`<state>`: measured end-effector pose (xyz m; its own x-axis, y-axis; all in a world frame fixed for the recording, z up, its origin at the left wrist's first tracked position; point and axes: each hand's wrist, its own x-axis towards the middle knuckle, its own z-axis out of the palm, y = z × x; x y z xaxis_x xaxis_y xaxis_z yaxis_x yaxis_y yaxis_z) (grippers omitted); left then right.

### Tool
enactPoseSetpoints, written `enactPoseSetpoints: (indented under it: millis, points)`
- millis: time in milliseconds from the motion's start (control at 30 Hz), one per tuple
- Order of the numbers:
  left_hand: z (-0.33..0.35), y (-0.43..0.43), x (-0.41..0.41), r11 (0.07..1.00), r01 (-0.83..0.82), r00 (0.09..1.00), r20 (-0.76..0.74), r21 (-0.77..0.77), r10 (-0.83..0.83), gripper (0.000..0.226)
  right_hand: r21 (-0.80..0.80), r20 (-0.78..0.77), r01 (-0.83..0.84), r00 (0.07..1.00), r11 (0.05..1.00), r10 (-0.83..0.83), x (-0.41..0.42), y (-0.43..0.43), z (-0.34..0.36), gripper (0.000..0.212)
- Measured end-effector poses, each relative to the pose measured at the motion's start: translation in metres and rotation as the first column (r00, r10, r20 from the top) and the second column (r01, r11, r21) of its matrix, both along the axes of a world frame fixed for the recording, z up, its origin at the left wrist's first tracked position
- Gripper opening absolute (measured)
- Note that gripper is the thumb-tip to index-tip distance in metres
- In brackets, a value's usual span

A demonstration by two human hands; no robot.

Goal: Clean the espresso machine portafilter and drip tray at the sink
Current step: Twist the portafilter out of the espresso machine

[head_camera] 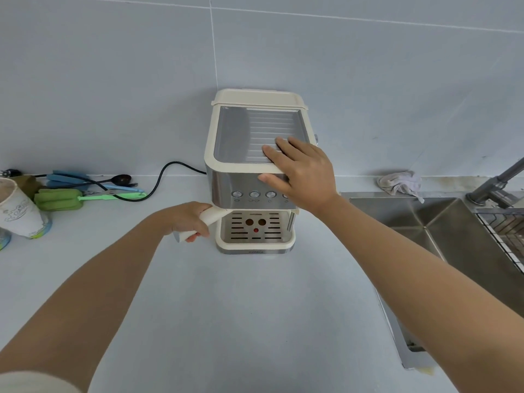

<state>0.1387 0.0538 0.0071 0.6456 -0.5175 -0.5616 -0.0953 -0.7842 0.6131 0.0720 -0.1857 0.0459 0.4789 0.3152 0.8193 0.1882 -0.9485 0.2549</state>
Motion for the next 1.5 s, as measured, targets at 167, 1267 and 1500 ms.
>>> enactPoseSetpoints:
  millis: [167,1267,1500]
  points:
    - [-0.010,-0.001,0.000,0.999,-0.040,0.999,-0.036,-0.033,0.039,0.039,0.006,-0.003,0.011,1.000,1.000,-0.011,-0.001,0.002,0.000,0.049]
    - [-0.048,0.006,-0.094,0.954,-0.273,0.925,-0.305,-0.121,0.226,0.016,0.094,-0.573,0.237,0.807,0.967,-0.142,-0.028,0.023,0.027,0.062]
    - [-0.060,-0.018,-0.129,0.981,-0.160,0.948,-0.294,-0.107,0.122,0.018,0.112,-0.763,0.432,0.615,0.895,-0.202,-0.058,0.035,0.035,0.064]
